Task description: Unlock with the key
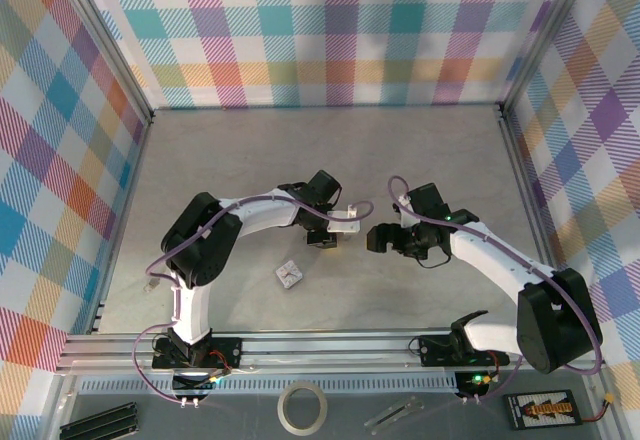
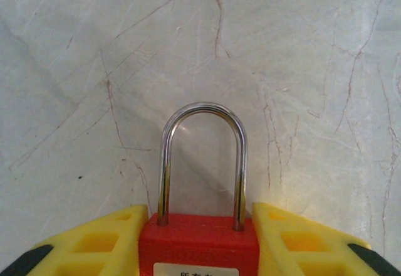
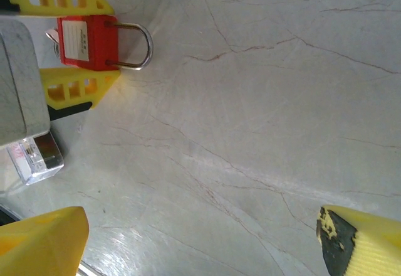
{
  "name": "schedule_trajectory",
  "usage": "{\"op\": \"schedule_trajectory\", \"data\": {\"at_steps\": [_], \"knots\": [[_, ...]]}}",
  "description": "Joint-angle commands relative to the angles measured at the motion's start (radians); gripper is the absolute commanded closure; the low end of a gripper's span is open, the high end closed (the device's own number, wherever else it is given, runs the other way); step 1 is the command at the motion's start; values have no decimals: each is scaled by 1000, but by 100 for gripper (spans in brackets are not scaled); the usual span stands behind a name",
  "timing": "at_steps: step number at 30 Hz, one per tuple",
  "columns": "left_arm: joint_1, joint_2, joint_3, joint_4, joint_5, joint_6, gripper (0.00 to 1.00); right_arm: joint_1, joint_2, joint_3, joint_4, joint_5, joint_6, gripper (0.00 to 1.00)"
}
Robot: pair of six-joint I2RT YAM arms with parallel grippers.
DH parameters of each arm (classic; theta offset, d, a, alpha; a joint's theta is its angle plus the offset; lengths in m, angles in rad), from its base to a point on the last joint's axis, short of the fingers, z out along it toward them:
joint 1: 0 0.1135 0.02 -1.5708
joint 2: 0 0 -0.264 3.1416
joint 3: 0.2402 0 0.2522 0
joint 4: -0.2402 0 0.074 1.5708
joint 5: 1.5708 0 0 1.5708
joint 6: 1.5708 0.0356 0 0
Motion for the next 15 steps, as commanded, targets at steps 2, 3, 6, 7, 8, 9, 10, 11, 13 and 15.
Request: {"op": "schedule_trajectory", "data": {"at_steps": [2,3,6,7,8,9,10,11,13,15], "knots": [[5,-6,-42,-12,-36,-49,67,-13,9,-10,51,-46,50,7],[6,-18,-54,-3,-36,-60,68,-16,11,-11,59,-51,61,7],[8,-58,-83,21,-13,-94,72,-26,20,-14,98,-85,98,8],[8,-72,-89,27,-11,-107,73,-26,26,-14,116,-97,113,8],[8,-83,-92,33,-11,-118,74,-26,33,-13,129,-105,127,9],[8,-99,-94,36,-7,-130,75,-26,45,-11,147,-117,142,9],[7,-114,-96,38,2,-138,75,-27,57,-11,173,-145,155,10],[6,-128,-100,40,11,-146,75,-27,69,-11,196,-170,167,11],[1,-163,-109,49,22,-162,75,-26,96,-13,250,-214,191,13],[-8,-193,-120,55,36,-172,75,-26,121,-16,292,-245,208,16]]}}
